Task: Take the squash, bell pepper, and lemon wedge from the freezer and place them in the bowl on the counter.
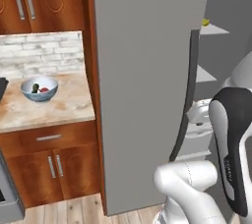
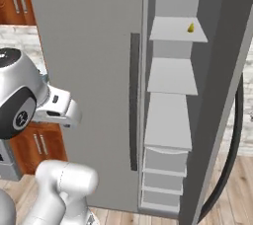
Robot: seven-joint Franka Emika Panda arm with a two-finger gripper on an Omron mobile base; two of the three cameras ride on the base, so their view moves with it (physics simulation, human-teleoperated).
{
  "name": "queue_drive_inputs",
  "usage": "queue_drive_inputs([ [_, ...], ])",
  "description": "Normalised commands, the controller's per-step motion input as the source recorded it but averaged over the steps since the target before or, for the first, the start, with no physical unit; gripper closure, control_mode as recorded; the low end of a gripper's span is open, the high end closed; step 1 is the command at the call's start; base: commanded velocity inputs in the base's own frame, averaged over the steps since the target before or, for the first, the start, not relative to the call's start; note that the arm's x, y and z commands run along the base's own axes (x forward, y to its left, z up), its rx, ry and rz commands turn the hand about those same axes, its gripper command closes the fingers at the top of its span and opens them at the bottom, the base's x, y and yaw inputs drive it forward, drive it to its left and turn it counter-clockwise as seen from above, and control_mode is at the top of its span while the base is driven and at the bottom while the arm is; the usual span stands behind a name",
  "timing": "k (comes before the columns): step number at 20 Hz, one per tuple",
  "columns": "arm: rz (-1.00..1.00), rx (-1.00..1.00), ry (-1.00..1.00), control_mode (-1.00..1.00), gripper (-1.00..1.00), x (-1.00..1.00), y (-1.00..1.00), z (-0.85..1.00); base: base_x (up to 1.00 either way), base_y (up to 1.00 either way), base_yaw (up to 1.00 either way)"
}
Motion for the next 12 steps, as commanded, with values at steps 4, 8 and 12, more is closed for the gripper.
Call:
queue_drive_inputs([
  [4,0.00,0.00,0.00,1.00,-1.00,0.00,0.00,0.00,0.73,-0.49,0.05],
  [8,0.00,0.00,0.00,1.00,-1.00,0.00,0.00,0.00,0.85,-0.43,0.06],
  [12,0.00,0.00,0.00,1.00,-1.00,0.00,0.00,0.00,0.67,-0.40,0.06],
])
